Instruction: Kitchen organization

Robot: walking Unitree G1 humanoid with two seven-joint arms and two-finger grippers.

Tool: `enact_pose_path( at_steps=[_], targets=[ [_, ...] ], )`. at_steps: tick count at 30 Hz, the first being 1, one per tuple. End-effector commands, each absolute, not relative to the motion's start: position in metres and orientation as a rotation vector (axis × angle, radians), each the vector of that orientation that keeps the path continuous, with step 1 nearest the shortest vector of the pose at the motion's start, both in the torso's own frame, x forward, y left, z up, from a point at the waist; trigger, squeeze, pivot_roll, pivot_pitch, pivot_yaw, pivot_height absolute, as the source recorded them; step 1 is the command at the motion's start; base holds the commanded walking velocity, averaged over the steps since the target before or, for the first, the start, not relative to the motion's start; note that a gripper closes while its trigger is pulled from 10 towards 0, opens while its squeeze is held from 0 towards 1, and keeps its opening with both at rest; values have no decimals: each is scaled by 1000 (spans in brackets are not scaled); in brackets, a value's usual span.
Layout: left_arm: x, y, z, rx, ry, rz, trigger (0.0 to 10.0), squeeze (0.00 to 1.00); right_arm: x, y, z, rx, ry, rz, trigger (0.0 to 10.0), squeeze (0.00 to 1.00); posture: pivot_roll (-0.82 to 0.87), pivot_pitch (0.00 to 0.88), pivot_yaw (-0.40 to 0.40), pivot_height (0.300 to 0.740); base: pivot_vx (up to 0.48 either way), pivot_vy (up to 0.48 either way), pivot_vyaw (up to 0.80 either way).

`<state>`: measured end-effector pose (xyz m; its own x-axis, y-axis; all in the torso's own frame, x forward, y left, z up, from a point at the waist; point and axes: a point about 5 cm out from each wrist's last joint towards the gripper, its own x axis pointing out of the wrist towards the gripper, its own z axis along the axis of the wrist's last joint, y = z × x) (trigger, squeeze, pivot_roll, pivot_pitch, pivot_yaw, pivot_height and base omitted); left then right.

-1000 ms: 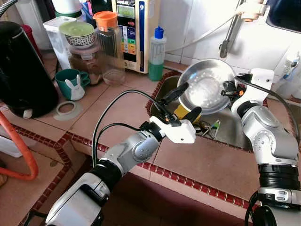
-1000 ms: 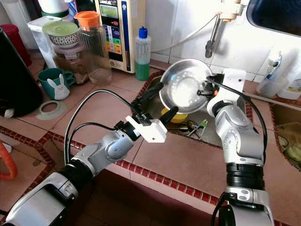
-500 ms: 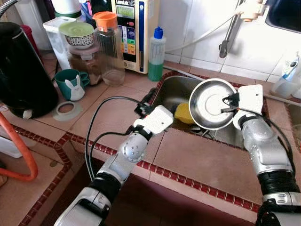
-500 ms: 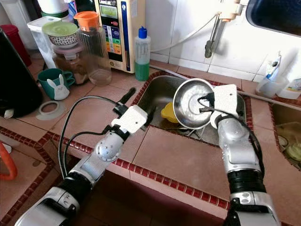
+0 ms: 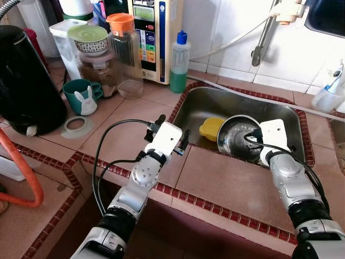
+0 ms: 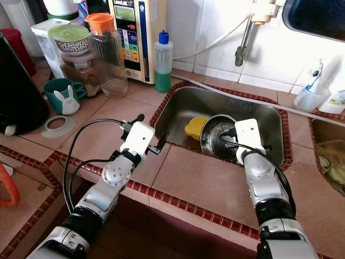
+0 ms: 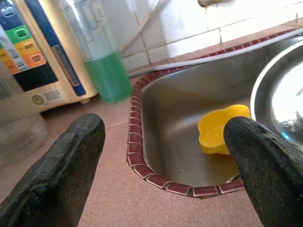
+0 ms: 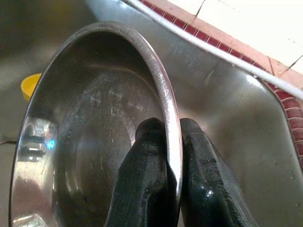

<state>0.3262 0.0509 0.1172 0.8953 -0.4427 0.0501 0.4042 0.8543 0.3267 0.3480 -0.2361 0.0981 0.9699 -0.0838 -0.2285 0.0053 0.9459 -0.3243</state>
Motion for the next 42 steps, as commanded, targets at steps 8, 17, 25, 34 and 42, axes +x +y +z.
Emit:
enact_pose_path(
  at_steps=[8, 17, 25, 34, 42],
  targets=[
    [326, 52, 121, 344, -113, -478, 10000, 0, 342, -240, 77, -272, 356, -18, 10000, 1000, 78, 0, 9, 740, 0, 0, 0],
    [321, 49, 120, 332, -97, -493, 10000, 0, 343, -240, 73, -236, 390, -20, 10000, 1000, 79, 0, 7, 740, 0, 0, 0],
    [321, 48, 120, 328, -84, -493, 10000, 0, 345, -239, 75, -214, 380, -23, 10000, 1000, 78, 0, 10, 740, 0, 0, 0],
    [322, 48, 122, 327, -86, -486, 10000, 0, 352, -242, 93, -165, 265, -59, 10000, 1000, 76, 0, 7, 740, 0, 0, 0],
    [323, 51, 131, 311, -127, -449, 10000, 0, 352, -251, 123, -115, 67, -130, 10000, 1000, 73, 0, 6, 740, 0, 0, 0]
  ],
)
